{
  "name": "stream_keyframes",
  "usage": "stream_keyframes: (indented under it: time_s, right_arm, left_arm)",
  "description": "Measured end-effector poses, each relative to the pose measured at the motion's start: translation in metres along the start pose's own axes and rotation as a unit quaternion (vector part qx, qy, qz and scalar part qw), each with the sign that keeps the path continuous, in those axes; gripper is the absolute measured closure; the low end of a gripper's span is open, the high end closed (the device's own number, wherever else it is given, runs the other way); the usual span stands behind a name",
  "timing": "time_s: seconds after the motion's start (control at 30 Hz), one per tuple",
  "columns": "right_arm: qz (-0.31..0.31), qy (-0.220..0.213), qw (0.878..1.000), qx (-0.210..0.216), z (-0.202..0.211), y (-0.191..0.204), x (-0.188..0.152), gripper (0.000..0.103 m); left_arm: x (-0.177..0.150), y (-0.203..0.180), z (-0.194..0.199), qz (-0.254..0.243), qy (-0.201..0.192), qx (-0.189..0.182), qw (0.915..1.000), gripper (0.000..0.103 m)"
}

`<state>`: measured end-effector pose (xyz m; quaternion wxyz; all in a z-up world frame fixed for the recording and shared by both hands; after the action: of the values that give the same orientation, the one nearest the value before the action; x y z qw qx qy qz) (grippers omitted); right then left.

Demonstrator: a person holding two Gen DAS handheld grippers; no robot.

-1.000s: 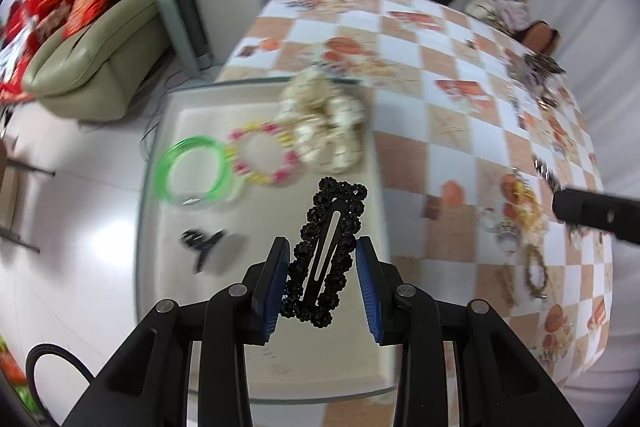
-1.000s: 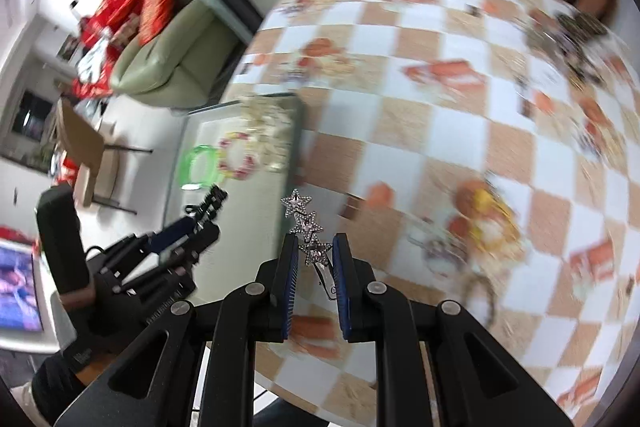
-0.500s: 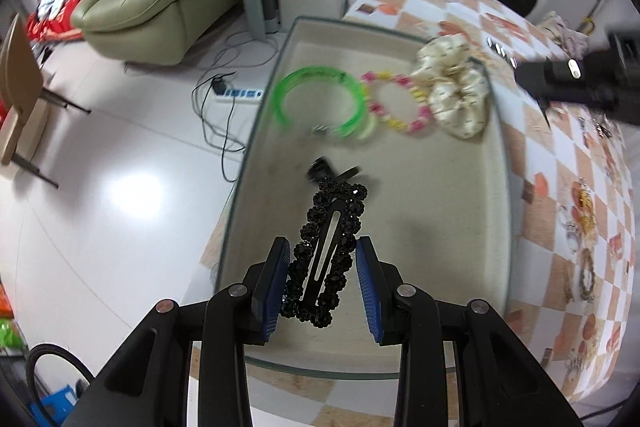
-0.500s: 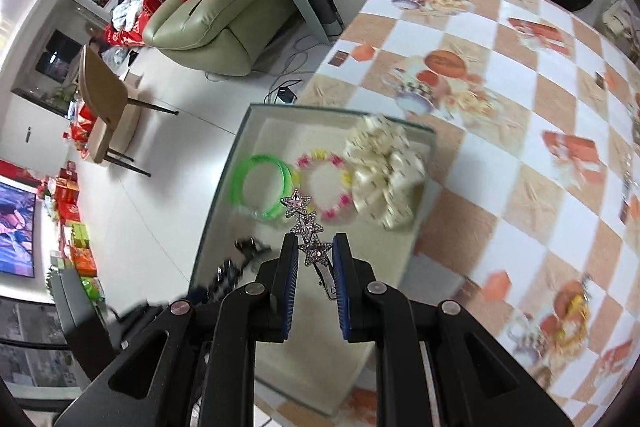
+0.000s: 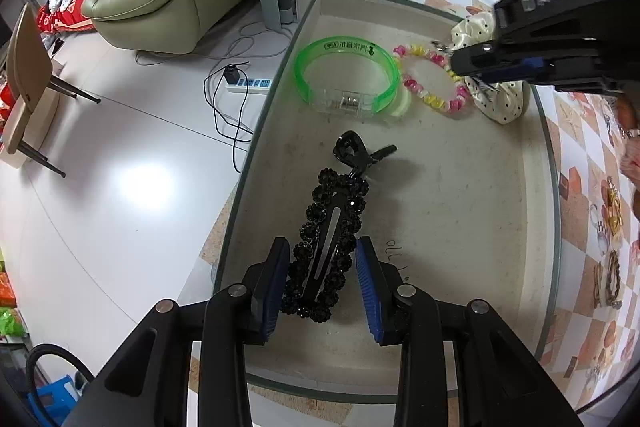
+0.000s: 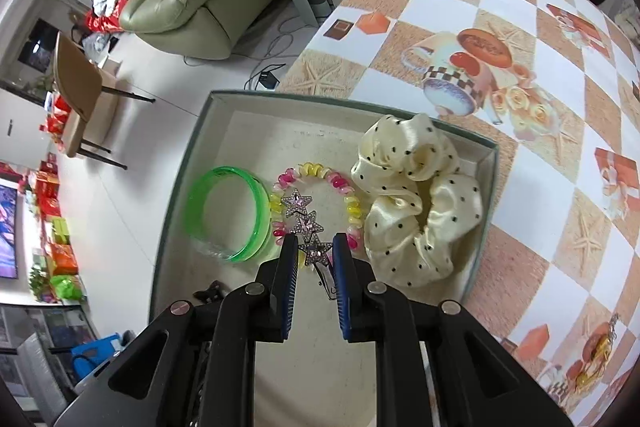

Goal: Organize jewelry
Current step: 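Lower the black clip into the tray and open the left gripper while the right releases the star clip there, then move both open grippers back over the jewelry on the table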

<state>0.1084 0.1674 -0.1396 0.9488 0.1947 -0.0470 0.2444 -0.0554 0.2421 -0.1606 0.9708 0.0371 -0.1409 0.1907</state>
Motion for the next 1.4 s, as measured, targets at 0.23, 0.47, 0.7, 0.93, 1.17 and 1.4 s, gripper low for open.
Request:
stream_keyframes:
  time_s: [0.23, 0.47, 0.7, 0.93, 1.17, 1.4]
  right_arm:
    - [0.002, 0.003, 1.0, -0.014, -0.022, 0.0, 0.005, 0.084]
    - [0.006, 0.002, 1.0, -0.018, -0.028, 0.001, 0.008, 0.084]
    - [-0.005, 0.002, 1.0, 0.008, -0.021, -0.005, 0.006, 0.061]
    - [-0.02, -0.028, 0.998, 0.056, 0.009, -0.011, 0.003, 0.039]
    - [-0.07, -0.07, 0.99, 0.101, 0.06, -0.044, -0.015, 0.026]
    - [-0.131, -0.098, 0.983, 0.079, 0.106, -0.104, -0.054, 0.015]
  left_arm:
    - [-0.005, -0.006, -0.005, -0.015, 0.008, 0.008, 0.9998, 0.061]
    - [-0.001, -0.014, 0.004, -0.026, -0.008, 0.019, 0.9994, 0.03]
    - [0.003, -0.02, 0.007, -0.034, -0.006, 0.027, 0.999, 0.03]
    - [0.005, -0.026, 0.013, -0.045, -0.009, 0.025, 0.9987, 0.028]
    - [0.014, -0.043, 0.026, -0.074, -0.02, 0.035, 0.9964, 0.0]
    - [0.029, -0.087, 0.048, -0.116, -0.039, 0.018, 0.9923, 0.0]
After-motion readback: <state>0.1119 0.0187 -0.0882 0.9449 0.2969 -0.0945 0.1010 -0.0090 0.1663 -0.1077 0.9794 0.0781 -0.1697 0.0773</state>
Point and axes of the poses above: each gripper's, at about its wrist camera, not at the fingertips, and z roughly against the way its jaws point, y to its left, x to its top, the point moved 3 cm from there along -z, roughly the way its jaws point, and after that the axes turned 1 degree about x, right-handed, at the moved point
